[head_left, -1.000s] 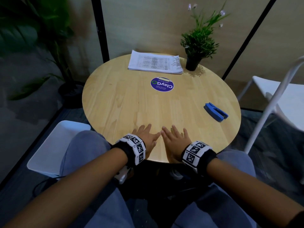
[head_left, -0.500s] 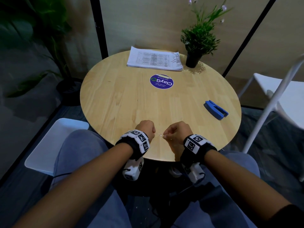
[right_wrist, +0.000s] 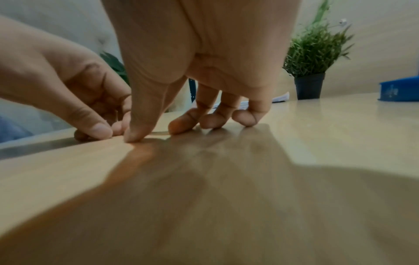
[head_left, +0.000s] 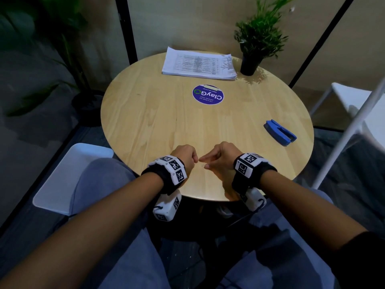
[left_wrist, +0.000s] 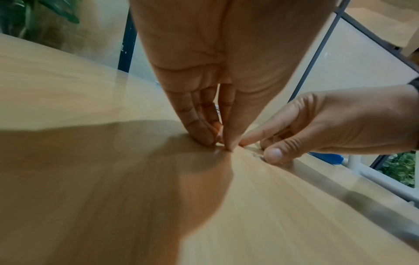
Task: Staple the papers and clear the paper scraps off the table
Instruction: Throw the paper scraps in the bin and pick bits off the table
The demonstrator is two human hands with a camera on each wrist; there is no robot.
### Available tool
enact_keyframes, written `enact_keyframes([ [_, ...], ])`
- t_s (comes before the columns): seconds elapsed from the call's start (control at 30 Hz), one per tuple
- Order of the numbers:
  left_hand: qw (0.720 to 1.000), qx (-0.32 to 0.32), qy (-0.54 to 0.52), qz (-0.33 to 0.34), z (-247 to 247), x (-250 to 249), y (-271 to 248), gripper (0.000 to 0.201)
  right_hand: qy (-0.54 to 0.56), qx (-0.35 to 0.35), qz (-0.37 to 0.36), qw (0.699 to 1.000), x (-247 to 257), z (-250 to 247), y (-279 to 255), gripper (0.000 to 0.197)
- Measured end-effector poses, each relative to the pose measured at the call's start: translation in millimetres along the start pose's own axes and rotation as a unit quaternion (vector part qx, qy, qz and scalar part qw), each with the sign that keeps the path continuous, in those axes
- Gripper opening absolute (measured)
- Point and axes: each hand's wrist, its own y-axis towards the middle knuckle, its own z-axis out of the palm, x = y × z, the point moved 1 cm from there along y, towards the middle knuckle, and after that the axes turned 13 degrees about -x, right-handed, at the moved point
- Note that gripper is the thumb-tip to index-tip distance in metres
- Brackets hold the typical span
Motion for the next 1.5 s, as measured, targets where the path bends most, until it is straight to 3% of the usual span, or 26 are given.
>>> enact_keyframes([
  [0.6,1.0,0.02,0.021,-0.002,2.7,-6.4,-4.2,0.015,-0.117,-0.009,-0.053,0.992,9.4,4.7,-9.1,0.01],
  [0.93,0.999,0.027,0.04,0.002,-0.7,-12.8,-14.7,0.014,-0.236,0.006,-0.059,0.97,18.2,20.0,-18.5,0.022],
  [1.1,0.999,0.025,0.04,0.002,0.1,-11.4,-15.9,0.015,-0.215,0.02,-0.045,0.975,18.6,14.9,-17.9,0.013],
  [1.27,0.999,0.021,0.036,0.007,-1.3,-11.5,-12.4,0.015,-0.122,-0.029,-0.027,0.992,7.3,0.6,-15.4,0.015],
  [1.5,0.998,0.02,0.033,0.04,1.1,-23.3,-6.0,0.019,-0.079,-0.04,-0.025,0.996,-9.4,-2.6,-9.4,0.007],
])
